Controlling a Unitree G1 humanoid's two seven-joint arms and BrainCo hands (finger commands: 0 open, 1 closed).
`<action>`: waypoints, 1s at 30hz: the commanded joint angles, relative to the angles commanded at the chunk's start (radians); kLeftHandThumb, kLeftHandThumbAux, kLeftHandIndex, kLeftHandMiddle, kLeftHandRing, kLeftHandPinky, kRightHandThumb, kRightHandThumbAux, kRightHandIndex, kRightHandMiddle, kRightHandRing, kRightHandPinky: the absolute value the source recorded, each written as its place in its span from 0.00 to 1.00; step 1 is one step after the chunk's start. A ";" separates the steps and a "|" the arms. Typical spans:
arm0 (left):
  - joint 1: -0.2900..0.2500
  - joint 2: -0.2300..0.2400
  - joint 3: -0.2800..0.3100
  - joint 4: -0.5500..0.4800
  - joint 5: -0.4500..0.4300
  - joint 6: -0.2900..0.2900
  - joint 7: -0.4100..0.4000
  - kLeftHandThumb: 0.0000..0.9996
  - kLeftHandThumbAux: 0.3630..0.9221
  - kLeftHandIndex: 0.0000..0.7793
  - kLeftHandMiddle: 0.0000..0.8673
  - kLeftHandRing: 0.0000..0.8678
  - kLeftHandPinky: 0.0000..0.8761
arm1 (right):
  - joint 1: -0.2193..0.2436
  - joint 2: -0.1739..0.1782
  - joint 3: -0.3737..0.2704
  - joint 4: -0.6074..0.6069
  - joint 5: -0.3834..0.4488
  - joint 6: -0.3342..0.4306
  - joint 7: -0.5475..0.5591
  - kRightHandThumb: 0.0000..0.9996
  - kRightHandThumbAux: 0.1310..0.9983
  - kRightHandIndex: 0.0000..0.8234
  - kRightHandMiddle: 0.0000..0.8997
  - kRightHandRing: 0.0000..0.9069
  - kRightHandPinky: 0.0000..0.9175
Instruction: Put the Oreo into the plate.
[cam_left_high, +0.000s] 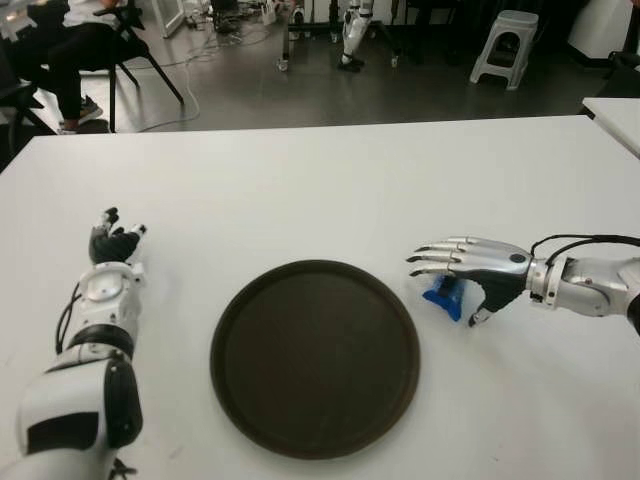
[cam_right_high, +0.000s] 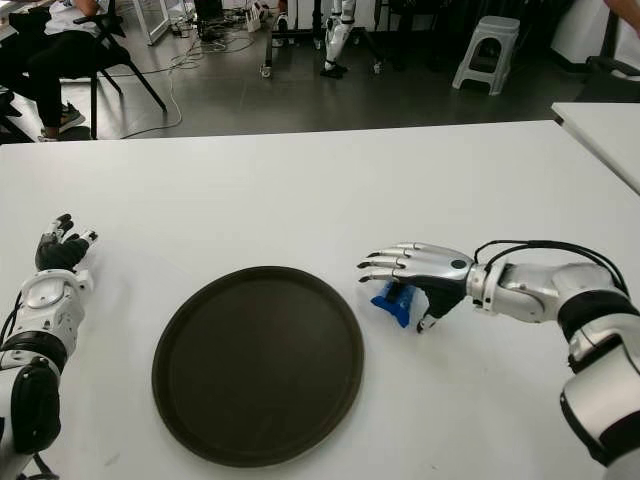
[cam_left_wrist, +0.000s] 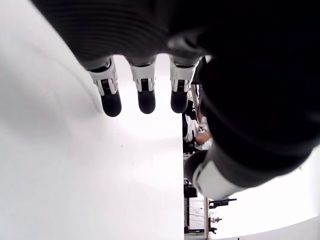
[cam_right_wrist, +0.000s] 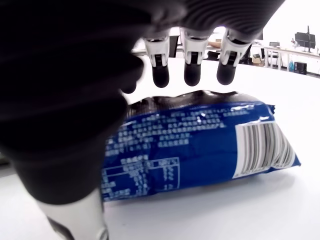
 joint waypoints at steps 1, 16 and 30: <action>0.000 -0.001 0.001 0.000 -0.002 0.000 0.000 0.00 0.83 0.00 0.00 0.00 0.05 | -0.005 0.001 -0.002 0.005 0.004 -0.001 0.013 0.00 0.85 0.00 0.00 0.00 0.00; -0.002 -0.011 0.006 -0.003 -0.009 -0.013 0.000 0.01 0.89 0.00 0.00 0.00 0.06 | -0.046 0.002 -0.015 0.013 0.033 0.038 0.174 0.00 0.82 0.00 0.00 0.00 0.00; 0.000 -0.010 -0.016 -0.005 0.007 -0.016 0.011 0.00 0.85 0.00 0.00 0.00 0.05 | -0.066 -0.012 -0.051 -0.032 0.104 0.070 0.423 0.00 0.82 0.00 0.00 0.00 0.01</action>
